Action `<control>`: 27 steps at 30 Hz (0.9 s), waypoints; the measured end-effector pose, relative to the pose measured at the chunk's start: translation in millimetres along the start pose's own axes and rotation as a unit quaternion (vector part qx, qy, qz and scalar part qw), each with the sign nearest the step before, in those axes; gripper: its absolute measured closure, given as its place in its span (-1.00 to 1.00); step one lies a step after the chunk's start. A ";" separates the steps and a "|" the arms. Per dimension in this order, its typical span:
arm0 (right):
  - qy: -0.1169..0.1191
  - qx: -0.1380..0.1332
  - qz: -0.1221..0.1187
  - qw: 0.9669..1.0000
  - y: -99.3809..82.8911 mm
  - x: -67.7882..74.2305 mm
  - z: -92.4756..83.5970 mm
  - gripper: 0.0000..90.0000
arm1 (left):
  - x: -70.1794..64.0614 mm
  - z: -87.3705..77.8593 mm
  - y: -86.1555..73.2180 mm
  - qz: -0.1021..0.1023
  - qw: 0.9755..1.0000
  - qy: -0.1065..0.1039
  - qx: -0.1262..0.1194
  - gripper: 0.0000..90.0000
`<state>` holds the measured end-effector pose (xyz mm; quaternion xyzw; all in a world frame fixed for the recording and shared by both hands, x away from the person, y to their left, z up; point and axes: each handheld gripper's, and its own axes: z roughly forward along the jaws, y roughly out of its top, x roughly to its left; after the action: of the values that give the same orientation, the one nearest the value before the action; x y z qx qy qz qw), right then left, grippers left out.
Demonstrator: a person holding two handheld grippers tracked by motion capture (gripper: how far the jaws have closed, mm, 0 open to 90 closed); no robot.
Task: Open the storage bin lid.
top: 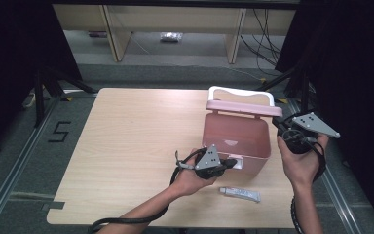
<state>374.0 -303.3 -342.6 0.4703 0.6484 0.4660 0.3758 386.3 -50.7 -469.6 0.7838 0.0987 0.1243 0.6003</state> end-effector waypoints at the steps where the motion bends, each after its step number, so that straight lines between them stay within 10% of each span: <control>1: 0.001 -0.001 -0.004 1.000 0.6 -0.6 0.6 1.00 | -0.1 0.0 0.0 -0.001 1.000 0.000 0.000 0.99; 27: -0.015 -0.023 0.004 1.000 11.1 0.1 18.3 1.00 | -0.3 0.1 0.2 -0.006 1.000 0.000 0.001 0.99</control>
<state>393.9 -297.2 -337.2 0.4713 0.6301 0.4750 0.3941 386.1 -51.0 -469.4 0.7838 0.1034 0.1205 0.6004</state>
